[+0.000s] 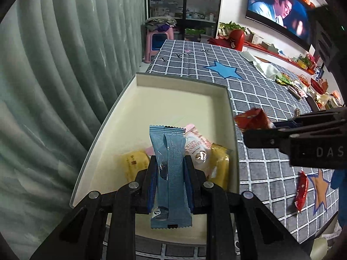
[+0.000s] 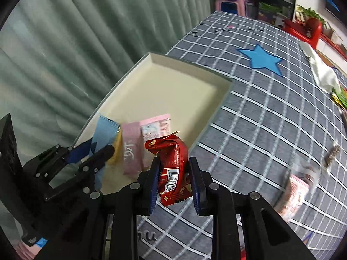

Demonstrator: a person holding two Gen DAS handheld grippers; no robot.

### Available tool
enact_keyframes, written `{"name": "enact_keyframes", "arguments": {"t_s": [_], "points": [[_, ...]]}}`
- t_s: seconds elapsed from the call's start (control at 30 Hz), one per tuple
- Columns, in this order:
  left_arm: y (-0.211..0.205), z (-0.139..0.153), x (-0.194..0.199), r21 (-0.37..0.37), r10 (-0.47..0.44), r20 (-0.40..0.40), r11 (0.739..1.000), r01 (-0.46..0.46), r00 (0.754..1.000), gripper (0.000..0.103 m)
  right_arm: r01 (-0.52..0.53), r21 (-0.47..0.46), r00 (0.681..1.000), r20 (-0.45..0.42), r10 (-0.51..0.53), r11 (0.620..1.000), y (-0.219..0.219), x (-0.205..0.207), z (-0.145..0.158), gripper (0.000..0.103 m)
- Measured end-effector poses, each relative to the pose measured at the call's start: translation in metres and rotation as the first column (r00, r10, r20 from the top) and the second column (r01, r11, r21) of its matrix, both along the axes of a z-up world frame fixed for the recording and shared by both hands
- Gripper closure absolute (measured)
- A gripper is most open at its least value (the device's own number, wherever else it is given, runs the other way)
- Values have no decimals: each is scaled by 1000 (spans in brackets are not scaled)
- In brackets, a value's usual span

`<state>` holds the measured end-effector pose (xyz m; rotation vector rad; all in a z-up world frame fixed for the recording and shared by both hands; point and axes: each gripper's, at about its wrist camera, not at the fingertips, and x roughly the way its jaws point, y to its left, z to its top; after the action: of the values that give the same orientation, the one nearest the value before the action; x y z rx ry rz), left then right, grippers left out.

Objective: Organize snacks
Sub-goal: 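Release the blue bar and red wrapper into the tray with both tools, then grasp the red bar on the tablecloth with the left tool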

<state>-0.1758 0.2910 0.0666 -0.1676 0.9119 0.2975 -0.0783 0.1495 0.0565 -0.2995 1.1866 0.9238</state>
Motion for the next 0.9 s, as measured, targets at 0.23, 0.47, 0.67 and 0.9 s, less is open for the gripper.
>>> {"name": "enact_keyframes", "arguments": {"t_s": [0.23, 0.47, 0.67, 0.9], "points": [[8, -12, 3, -9, 8, -21, 1000, -8, 1000, 78, -19, 9, 1000, -20, 19, 1000, 30, -2, -10, 76], [9, -28, 10, -1, 13, -60, 1000, -13, 998, 77, -23, -4, 999, -22, 23, 1000, 44, 1, -21, 76], [1, -32, 10, 8, -1, -59, 1000, 2, 998, 26, -24, -33, 998, -54, 23, 999, 46, 10, -32, 60], [-22, -21, 12, 54, -60, -38, 997, 62, 997, 24, 82, -34, 996, -19, -83, 996, 5, 27, -35, 0]]}}
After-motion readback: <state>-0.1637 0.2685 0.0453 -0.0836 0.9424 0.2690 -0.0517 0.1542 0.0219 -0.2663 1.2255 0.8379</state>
